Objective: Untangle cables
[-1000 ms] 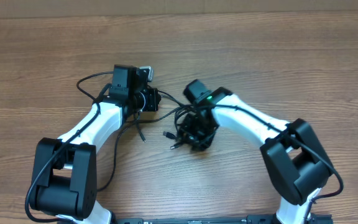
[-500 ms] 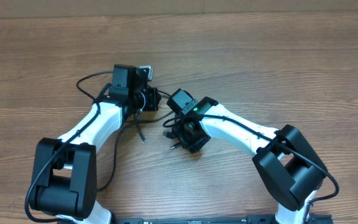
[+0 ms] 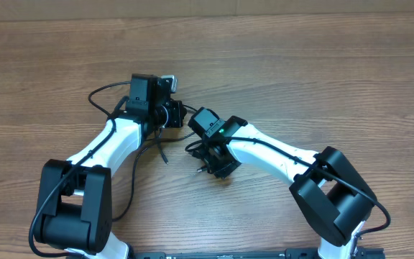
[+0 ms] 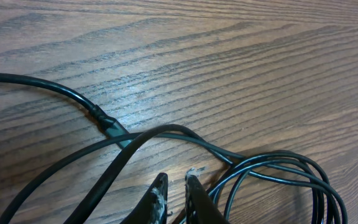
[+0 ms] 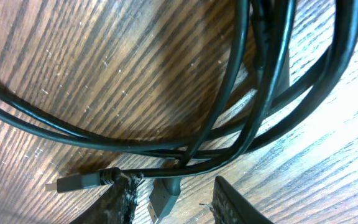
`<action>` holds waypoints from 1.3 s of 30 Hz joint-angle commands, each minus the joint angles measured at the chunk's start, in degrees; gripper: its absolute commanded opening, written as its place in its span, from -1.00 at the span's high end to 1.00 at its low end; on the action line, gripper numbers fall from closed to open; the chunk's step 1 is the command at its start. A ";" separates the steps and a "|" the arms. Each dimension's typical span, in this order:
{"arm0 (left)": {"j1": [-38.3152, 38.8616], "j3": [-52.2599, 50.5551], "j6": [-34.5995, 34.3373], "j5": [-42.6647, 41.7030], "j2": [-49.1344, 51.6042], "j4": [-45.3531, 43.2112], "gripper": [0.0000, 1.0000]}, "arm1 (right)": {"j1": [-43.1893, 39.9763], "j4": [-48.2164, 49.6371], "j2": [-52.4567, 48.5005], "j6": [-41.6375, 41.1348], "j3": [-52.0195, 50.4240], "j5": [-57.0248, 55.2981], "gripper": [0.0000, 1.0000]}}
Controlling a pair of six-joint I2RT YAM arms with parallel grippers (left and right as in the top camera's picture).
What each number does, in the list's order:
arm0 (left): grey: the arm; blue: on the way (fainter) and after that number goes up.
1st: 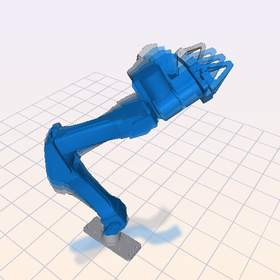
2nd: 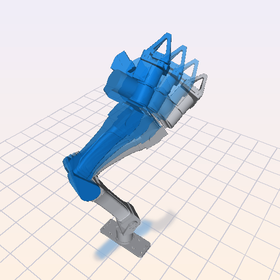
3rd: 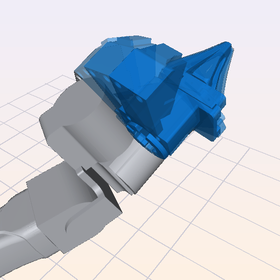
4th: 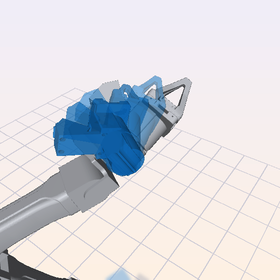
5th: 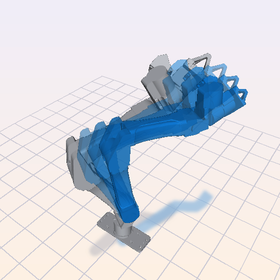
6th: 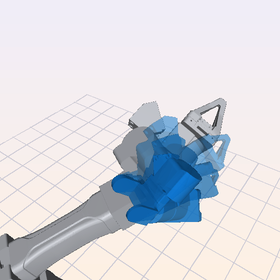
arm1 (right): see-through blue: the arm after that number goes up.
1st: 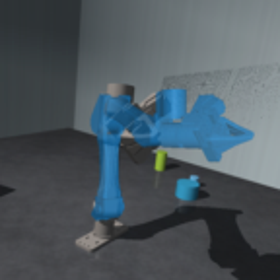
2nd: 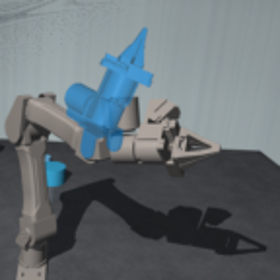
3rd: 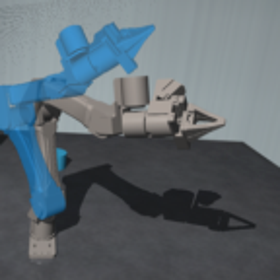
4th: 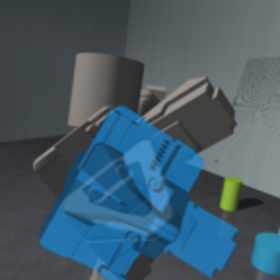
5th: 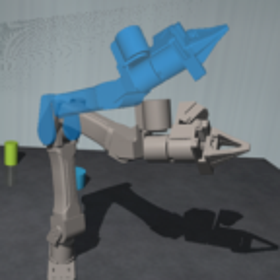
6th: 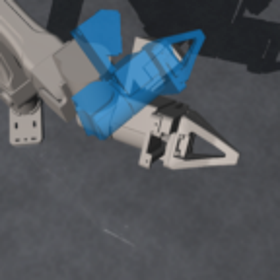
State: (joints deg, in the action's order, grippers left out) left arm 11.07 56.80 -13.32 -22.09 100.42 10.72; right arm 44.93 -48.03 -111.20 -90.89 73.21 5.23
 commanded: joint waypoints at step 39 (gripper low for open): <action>0.22 -0.31 1.09 -0.04 0.39 -0.17 0.72 | 1.05 3.50 -0.15 -5.11 -4.74 -2.82 0.17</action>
State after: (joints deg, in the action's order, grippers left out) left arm 11.07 56.80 -13.32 -22.09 100.42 10.72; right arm 45.84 -43.92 -111.07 -95.83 70.06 2.76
